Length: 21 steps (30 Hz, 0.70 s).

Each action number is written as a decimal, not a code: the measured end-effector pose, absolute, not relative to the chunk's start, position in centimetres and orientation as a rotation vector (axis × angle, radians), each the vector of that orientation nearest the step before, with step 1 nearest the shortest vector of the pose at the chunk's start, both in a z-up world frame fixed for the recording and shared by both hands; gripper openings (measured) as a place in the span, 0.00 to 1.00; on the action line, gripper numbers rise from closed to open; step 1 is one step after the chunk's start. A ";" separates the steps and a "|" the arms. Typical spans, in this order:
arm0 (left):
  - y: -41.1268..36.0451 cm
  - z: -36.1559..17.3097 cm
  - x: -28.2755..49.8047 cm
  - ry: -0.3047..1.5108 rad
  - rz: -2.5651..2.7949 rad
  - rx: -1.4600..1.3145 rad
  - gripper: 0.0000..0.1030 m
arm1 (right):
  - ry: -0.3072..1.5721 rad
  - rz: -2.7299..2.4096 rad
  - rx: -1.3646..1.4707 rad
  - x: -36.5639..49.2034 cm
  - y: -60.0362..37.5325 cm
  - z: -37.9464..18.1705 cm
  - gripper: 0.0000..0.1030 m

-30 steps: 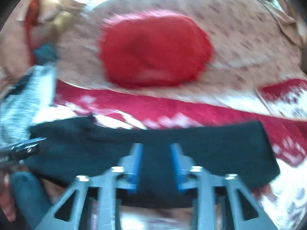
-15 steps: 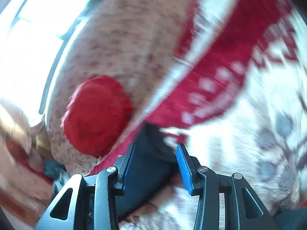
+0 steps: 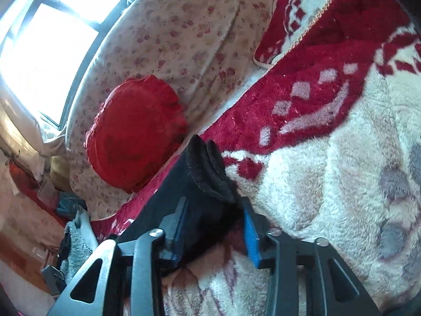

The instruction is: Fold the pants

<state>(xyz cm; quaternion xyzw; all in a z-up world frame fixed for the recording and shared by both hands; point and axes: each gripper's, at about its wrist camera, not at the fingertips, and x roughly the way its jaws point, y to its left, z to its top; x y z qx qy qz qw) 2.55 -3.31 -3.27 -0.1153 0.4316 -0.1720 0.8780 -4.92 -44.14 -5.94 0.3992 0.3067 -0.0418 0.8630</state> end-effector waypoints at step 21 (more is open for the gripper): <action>-5.4 -3.6 1.9 0.880 -0.300 -0.065 0.86 | 0.638 -0.065 0.972 -7.5 -46.0 -7.4 0.10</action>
